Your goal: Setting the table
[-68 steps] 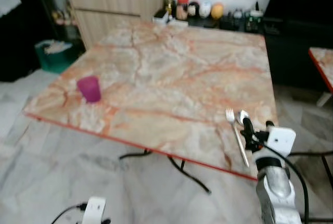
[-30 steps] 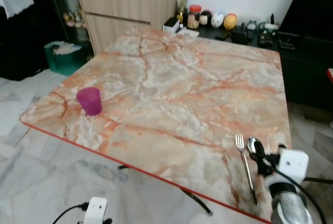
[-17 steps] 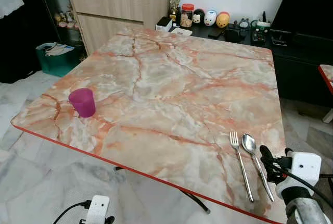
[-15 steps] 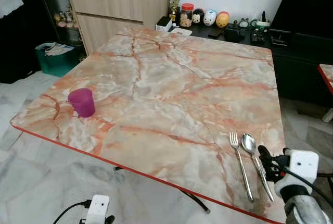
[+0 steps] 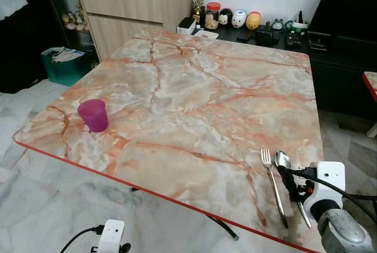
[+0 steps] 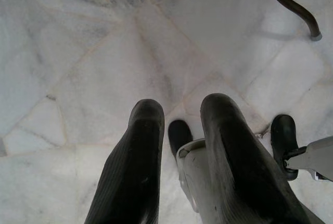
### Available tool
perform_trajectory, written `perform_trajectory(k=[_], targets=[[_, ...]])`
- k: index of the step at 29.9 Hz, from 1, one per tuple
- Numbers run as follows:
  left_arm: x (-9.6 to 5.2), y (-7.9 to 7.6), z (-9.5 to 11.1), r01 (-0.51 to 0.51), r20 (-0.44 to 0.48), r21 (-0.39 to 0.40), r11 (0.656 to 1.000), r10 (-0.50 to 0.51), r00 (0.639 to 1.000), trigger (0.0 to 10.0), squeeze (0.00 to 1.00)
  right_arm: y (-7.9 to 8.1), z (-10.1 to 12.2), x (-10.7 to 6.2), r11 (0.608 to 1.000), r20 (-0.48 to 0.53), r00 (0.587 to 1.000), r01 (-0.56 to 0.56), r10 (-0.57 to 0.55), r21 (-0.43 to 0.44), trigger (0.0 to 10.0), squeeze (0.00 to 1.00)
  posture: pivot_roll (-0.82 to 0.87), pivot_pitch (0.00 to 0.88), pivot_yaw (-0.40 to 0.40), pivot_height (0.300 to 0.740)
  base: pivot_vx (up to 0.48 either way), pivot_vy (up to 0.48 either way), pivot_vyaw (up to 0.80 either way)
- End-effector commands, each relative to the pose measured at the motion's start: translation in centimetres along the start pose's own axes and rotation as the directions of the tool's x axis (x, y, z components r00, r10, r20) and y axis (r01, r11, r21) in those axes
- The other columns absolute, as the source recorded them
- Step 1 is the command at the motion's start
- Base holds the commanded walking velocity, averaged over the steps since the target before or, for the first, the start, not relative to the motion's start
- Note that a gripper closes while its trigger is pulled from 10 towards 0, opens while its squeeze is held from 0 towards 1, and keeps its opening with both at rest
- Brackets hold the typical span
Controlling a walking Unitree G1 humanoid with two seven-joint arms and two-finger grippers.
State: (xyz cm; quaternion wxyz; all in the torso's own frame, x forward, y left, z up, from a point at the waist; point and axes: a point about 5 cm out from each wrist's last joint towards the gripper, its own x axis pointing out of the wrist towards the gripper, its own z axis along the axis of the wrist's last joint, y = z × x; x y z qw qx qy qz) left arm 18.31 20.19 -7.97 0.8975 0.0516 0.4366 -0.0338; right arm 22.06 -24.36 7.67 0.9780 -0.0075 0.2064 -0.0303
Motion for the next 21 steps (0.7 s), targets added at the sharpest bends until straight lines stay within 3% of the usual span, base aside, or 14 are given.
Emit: perform_trajectory(k=[1,2,8,9,20,21], targets=[[-0.11,-0.01,-0.58,0.007,-0.027,0.01,1.0,-0.007,1.0,10.0,0.0,-0.55,-0.14,0.03,1.0,-0.028,1.0,0.007,-0.007,0.013,3.9,0.0,-0.01,0.0,-0.016,0.74,0.0,0.0,0.0],[-0.11,-0.02,-0.58,0.007,-0.027,0.011,1.0,-0.007,1.0,10.0,0.0,-0.69,-0.12,0.01,1.0,-0.03,0.999,0.015,-0.014,0.023,0.0,0.0,-0.01,0.0,-0.016,0.74,0.0,0.0,0.0],[-0.1,0.02,-0.53,0.009,-0.027,0.015,1.0,-0.008,1.0,10.0,0.0,-0.82,0.09,0.06,0.998,-0.044,0.999,0.022,-0.02,0.053,0.0,0.0,-0.01,0.0,-0.014,0.74,0.0,0.0,0.0],[-0.09,0.04,-0.51,0.008,-0.027,0.015,1.0,-0.008,1.0,10.0,0.0,-0.79,0.07,0.09,0.998,-0.053,0.998,0.02,-0.017,0.052,10.0,0.0,-0.01,0.0,-0.013,0.74,0.0,0.0,0.0],[-0.05,-0.1,-0.5,0.013,-0.035,0.017,1.0,-0.013,0.999,10.0,0.0,-0.65,-0.44,0.37,0.998,-0.104,0.995,0.012,-0.005,0.064,10.0,0.0,-0.01,0.0,-0.013,0.74,0.0,0.0,0.0],[-0.05,-0.17,-0.52,0.016,-0.036,0.019,1.0,-0.016,0.999,10.0,0.0,-0.59,-0.31,0.42,0.997,-0.093,0.996,0.008,0.0,0.08,0.0,0.0,-0.01,0.0,-0.015,0.74,0.0,0.0,0.0]])
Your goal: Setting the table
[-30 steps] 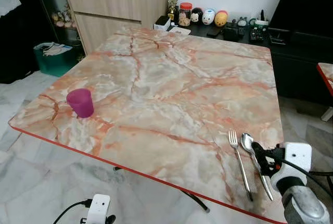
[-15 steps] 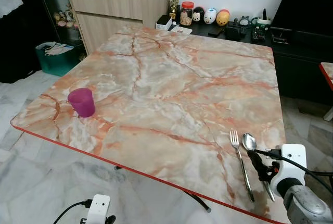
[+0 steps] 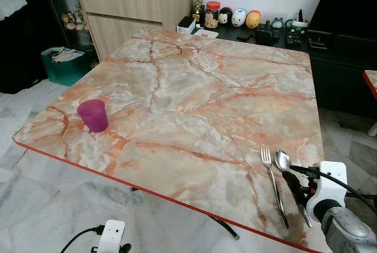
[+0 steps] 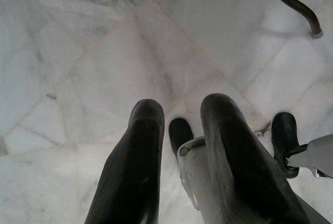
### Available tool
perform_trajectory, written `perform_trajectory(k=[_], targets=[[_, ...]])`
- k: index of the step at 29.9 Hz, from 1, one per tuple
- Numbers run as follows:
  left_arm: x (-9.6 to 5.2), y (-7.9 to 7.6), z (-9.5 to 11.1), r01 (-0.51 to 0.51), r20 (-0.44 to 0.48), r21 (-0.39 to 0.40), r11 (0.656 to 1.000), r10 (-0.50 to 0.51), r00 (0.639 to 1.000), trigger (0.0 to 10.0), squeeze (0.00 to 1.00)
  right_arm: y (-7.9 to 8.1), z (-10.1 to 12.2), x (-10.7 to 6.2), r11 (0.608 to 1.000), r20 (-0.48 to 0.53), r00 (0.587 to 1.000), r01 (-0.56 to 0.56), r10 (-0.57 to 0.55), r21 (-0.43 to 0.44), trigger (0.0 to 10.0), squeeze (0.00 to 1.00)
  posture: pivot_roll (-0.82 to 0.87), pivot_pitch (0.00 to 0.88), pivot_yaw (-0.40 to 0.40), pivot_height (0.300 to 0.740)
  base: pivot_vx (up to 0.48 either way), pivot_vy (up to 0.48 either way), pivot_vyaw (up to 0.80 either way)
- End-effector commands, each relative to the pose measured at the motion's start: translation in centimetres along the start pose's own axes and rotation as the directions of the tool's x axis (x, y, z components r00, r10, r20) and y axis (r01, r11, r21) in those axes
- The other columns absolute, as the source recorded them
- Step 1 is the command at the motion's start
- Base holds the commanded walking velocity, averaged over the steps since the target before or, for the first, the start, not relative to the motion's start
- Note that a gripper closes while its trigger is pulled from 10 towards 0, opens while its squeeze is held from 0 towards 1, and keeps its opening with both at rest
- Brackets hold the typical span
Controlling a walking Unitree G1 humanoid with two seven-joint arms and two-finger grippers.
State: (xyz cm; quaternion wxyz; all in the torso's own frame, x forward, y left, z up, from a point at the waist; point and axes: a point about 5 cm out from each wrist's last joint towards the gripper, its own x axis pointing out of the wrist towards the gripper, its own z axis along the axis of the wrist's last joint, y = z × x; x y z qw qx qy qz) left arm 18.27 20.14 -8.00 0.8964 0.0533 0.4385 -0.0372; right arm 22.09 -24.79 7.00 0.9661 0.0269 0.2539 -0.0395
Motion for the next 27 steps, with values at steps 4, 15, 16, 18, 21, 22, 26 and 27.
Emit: perform_trajectory(k=[4,15,16,18,21,22,26,27], targets=[[-0.1,-0.2,-0.6,0.013,-0.033,0.012,1.0,-0.013,0.999,10.0,0.0,0.1,0.5,0.2,1.0,0.003,1.0,-0.019,0.019,0.0,10.0,0.0,-0.01,0.0,-0.015,0.74,0.0,0.0,0.0],[-0.2,0.0,-1.1,0.009,-0.046,0.013,1.0,-0.009,0.999,10.0,0.0,0.7,1.0,1.4,0.999,0.005,0.999,-0.033,0.033,0.006,10.0,0.0,0.0,0.0,-0.015,0.74,0.0,0.0,0.0],[-0.2,0.0,-1.1,0.009,-0.047,0.014,1.0,-0.009,0.999,10.0,0.0,0.8,1.0,1.5,0.999,0.001,0.999,-0.035,0.035,0.004,10.0,0.0,0.0,0.0,-0.015,0.74,0.0,0.0,0.0],[-0.2,0.0,-1.1,0.009,-0.047,0.014,1.0,-0.009,0.999,10.0,0.0,0.8,1.0,1.5,0.999,-0.003,0.999,-0.037,0.037,0.003,10.0,0.0,0.0,0.0,-0.015,0.74,0.0,0.0,0.0],[-0.2,-0.1,-1.1,0.01,-0.049,0.016,1.0,-0.009,0.999,10.0,0.0,1.0,0.9,1.7,0.999,-0.015,0.999,-0.049,0.049,-0.003,10.0,0.0,0.0,0.0,-0.015,0.74,0.0,0.0,0.0],[-0.2,-0.1,-1.1,0.01,-0.049,0.016,1.0,-0.009,0.999,10.0,0.0,1.0,0.9,1.8,0.999,-0.018,0.998,-0.053,0.052,-0.004,10.0,0.0,0.0,0.0,-0.015,0.74,0.0,0.0,0.0],[-0.2,-0.2,-1.1,0.011,-0.051,0.016,1.0,-0.01,0.999,10.0,0.0,1.1,0.7,1.9,0.998,-0.036,0.998,-0.056,0.055,-0.007,10.0,0.0,0.0,0.0,-0.015,0.74,0.0,0.0,0.0],[-0.2,-0.2,-1.1,0.012,-0.052,0.016,1.0,-0.011,0.999,10.0,0.0,1.0,0.6,1.9,0.999,-0.042,0.998,-0.053,0.053,-0.01,10.0,0.0,0.0,0.0,-0.015,0.74,0.0,0.0,0.0]])
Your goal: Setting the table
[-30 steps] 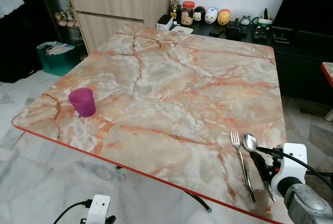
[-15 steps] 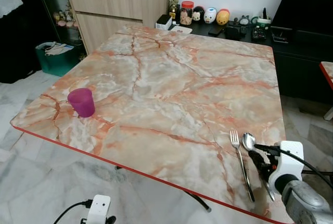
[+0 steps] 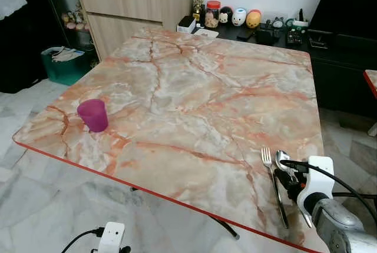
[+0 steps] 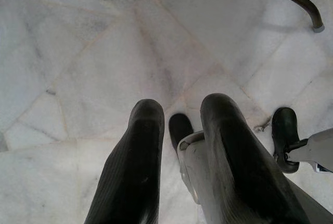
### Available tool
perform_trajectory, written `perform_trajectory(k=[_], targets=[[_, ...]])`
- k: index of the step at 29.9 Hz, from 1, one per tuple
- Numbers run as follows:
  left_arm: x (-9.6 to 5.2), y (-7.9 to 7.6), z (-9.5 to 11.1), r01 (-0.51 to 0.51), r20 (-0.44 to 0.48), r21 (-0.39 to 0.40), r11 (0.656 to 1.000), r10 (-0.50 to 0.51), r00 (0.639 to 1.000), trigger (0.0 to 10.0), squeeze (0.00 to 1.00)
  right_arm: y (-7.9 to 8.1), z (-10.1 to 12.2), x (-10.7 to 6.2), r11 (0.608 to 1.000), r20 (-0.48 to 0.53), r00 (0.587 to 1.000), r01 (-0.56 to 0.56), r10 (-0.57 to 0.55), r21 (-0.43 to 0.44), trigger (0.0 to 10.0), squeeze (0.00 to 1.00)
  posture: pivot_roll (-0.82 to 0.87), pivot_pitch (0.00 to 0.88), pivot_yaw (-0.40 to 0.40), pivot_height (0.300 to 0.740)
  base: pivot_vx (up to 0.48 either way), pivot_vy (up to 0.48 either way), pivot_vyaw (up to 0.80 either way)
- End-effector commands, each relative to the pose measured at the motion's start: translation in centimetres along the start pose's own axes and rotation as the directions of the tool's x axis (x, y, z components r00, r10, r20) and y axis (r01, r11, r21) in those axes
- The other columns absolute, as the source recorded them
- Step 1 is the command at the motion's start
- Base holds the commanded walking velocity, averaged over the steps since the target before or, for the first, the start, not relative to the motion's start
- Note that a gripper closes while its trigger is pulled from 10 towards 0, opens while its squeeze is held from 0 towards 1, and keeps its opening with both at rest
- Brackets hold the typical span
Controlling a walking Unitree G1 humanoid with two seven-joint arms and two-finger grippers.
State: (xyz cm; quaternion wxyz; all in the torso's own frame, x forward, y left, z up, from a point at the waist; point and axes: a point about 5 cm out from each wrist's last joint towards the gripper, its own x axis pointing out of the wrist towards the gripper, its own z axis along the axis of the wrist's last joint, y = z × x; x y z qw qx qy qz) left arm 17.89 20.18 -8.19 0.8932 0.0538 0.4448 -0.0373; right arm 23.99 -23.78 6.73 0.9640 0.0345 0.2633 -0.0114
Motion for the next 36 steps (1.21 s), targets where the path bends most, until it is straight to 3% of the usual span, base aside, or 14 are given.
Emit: perform_trajectory(k=[1,11,21,31,33,34,35,36], targets=[[-0.1,-0.3,-0.7,0.011,-0.038,0.015,1.0,-0.011,0.999,10.0,0.0,-0.1,-0.1,0.2,1.0,-0.023,1.0,0.006,-0.006,-0.012,10.0,0.0,0.0,0.0,-0.015,0.74,0.0,0.0,0.0],[-0.1,-0.3,-0.7,0.016,-0.039,0.016,1.0,-0.015,0.999,10.0,0.0,-0.6,-0.6,-0.1,0.999,-0.036,0.999,0.038,-0.039,-0.01,10.0,0.0,0.0,0.0,-0.015,0.74,0.0,0.0,0.0],[-0.1,-0.4,-0.8,0.02,-0.043,0.015,1.0,-0.019,0.999,10.0,0.0,0.4,-2.0,-0.8,1.0,-0.074,0.997,0.025,-0.026,-0.015,10.0,0.0,-0.01,0.0,-0.015,0.74,0.0,0.0,0.0],[-0.1,-0.4,-0.8,0.021,-0.05,0.011,1.0,-0.021,0.999,10.0,0.0,0.3,-2.6,-0.7,0.999,-0.096,0.994,0.042,-0.043,-0.017,10.0,0.0,-0.01,0.0,-0.017,0.74,0.0,0.0,0.0],[-0.1,-0.4,-0.8,0.022,-0.052,0.008,1.0,-0.022,0.998,10.0,0.0,0.1,-2.6,-0.6,0.999,-0.095,0.994,0.05,-0.051,-0.022,8.7,0.0,-0.01,0.0,-0.019,0.74,0.0,0.0,0.0],[-0.1,-0.5,-0.9,0.023,-0.053,0.007,1.0,-0.022,0.998,10.0,0.0,0.1,-2.6,-0.6,0.998,-0.095,0.994,0.052,-0.054,-0.022,7.5,0.0,-0.01,0.0,-0.019,0.74,0.0,0.0,0.0],[-0.1,-0.5,-1.0,0.023,-0.055,0.007,1.0,-0.023,0.998,10.0,0.0,0.1,-2.6,-0.5,0.998,-0.094,0.994,0.058,-0.06,-0.021,3.4,0.0,-0.01,0.0,-0.019,0.74,0.0,0.0,0.0],[-0.1,-0.5,-1.0,0.024,-0.056,0.006,1.0,-0.023,0.998,10.0,0.0,0.1,-2.6,-0.5,0.998,-0.093,0.994,0.063,-0.064,-0.021,3.4,0.0,-0.01,0.0,-0.019,0.74,0.0,0.0,0.0]])
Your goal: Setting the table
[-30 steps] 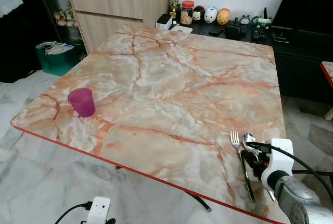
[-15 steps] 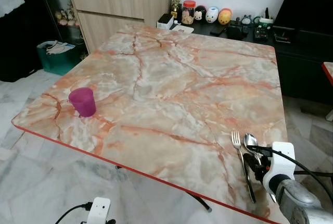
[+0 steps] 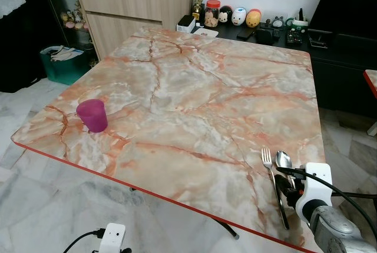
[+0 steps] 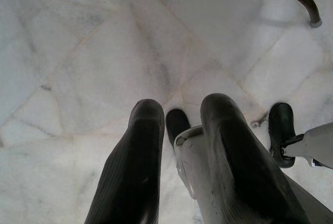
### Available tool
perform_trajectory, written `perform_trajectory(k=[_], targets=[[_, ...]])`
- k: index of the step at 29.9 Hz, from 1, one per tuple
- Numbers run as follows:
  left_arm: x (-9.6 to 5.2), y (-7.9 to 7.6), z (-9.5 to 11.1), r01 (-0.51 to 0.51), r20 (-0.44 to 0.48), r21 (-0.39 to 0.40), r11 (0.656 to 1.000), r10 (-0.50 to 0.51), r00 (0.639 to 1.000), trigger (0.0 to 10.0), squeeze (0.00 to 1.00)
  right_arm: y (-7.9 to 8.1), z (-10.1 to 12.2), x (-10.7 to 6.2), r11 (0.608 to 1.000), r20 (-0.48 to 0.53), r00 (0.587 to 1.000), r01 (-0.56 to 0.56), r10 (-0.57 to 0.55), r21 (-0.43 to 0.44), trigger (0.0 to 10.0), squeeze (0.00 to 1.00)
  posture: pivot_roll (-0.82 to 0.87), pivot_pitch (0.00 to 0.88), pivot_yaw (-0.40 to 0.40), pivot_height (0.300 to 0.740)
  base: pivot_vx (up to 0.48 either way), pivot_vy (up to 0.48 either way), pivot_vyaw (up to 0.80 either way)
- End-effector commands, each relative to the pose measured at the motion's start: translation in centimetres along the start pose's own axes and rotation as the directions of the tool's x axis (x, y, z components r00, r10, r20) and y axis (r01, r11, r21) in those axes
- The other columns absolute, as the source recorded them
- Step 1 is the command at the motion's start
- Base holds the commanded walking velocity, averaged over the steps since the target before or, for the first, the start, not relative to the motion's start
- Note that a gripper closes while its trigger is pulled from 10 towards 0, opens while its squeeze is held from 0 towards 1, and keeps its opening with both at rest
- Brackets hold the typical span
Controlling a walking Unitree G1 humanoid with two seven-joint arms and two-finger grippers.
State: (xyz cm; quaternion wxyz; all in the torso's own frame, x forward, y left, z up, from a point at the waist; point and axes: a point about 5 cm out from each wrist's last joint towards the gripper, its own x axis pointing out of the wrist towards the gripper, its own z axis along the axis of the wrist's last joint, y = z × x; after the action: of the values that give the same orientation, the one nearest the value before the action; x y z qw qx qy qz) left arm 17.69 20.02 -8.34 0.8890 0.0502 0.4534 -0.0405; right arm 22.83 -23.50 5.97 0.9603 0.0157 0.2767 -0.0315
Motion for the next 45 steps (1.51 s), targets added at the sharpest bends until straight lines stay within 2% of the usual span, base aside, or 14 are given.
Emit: perform_trajectory(k=[1,13,23,31,35,36,37,38,39,40,43,45], targets=[[-0.1,-0.3,-0.9,0.014,-0.04,0.01,1.0,-0.013,0.999,10.0,0.0,-0.1,-1.3,0.1,1.0,-0.067,0.998,0.013,-0.013,0.007,0.0,0.0,0.0,0.0,-0.021,0.74,0.0,0.0,0.0],[-0.2,-0.2,-1.2,0.016,-0.044,0.012,1.0,-0.015,0.999,10.0,0.0,0.1,-1.7,0.1,1.0,-0.074,0.997,0.008,-0.007,0.011,0.0,0.0,0.0,0.0,-0.018,0.74,0.0,0.0,0.0],[0.0,-0.4,-0.6,0.026,-0.025,0.012,1.0,-0.025,0.999,10.0,0.0,0.0,-1.7,0.1,1.0,-0.072,0.997,0.014,-0.013,0.012,0.0,0.0,0.0,0.0,-0.018,0.74,0.0,0.0,0.0],[0.0,-0.6,-0.5,0.028,-0.022,0.012,1.0,-0.028,0.999,10.0,0.0,-1.0,-1.6,0.1,0.995,-0.051,0.994,0.102,-0.1,0.024,0.0,0.0,0.0,0.0,-0.018,0.74,0.0,0.0,0.0],[0.1,-0.8,-0.4,0.032,-0.021,0.014,0.999,-0.032,0.999,10.0,0.0,-2.0,-0.9,-0.2,0.984,-0.001,0.984,0.176,-0.176,0.013,0.0,0.0,0.0,0.0,-0.019,0.74,0.0,0.0,0.0],[0.1,-0.8,-0.3,0.033,-0.02,0.014,0.999,-0.032,0.999,10.0,0.0,-2.2,-0.5,-0.2,0.98,0.031,0.98,0.196,-0.197,0.02,3.0,0.0,0.0,0.0,-0.017,0.74,0.0,0.0,0.0],[0.1,-0.8,-0.3,0.033,-0.02,0.014,0.999,-0.032,0.999,10.0,0.0,-2.2,-0.5,-0.2,0.98,0.031,0.98,0.196,-0.197,0.02,3.0,0.0,0.0,0.0,-0.017,0.74,0.0,0.0,0.0],[0.1,-0.9,-0.3,0.034,-0.018,0.016,0.999,-0.034,0.999,10.0,0.0,-2.3,0.8,-0.4,0.975,0.132,0.968,0.221,-0.215,-0.028,10.0,0.0,0.0,0.0,-0.017,0.74,0.0,0.0,0.0],[0.1,-1.0,-0.2,0.035,-0.016,0.018,0.999,-0.035,0.999,10.0,0.0,-2.0,2.1,-0.7,0.972,0.228,0.952,0.225,-0.203,-0.073,10.0,0.0,-0.01,0.0,-0.017,0.74,0.0,0.0,0.0],[0.1,-1.0,-0.2,0.035,-0.016,0.018,0.999,-0.035,0.999,10.0,0.0,-2.0,2.1,-0.7,0.972,0.228,0.952,0.225,-0.203,-0.073,10.0,0.0,-0.01,0.0,-0.017,0.74,0.0,0.0,0.0],[0.1,-1.0,-0.1,0.037,-0.011,0.02,0.999,-0.036,0.999,10.0,0.0,-1.3,3.2,-0.9,0.977,0.321,0.93,0.209,-0.181,-0.053,10.0,0.0,-0.01,0.0,-0.016,0.74,0.0,0.0,0.0],[0.1,-1.0,-0.1,0.035,-0.006,0.02,0.999,-0.034,0.999,10.0,0.0,-0.7,3.7,-1.3,0.971,0.389,0.906,0.221,-0.17,-0.091,10.0,0.0,-0.01,0.0,-0.016,0.74,0.0,0.0,0.0]])
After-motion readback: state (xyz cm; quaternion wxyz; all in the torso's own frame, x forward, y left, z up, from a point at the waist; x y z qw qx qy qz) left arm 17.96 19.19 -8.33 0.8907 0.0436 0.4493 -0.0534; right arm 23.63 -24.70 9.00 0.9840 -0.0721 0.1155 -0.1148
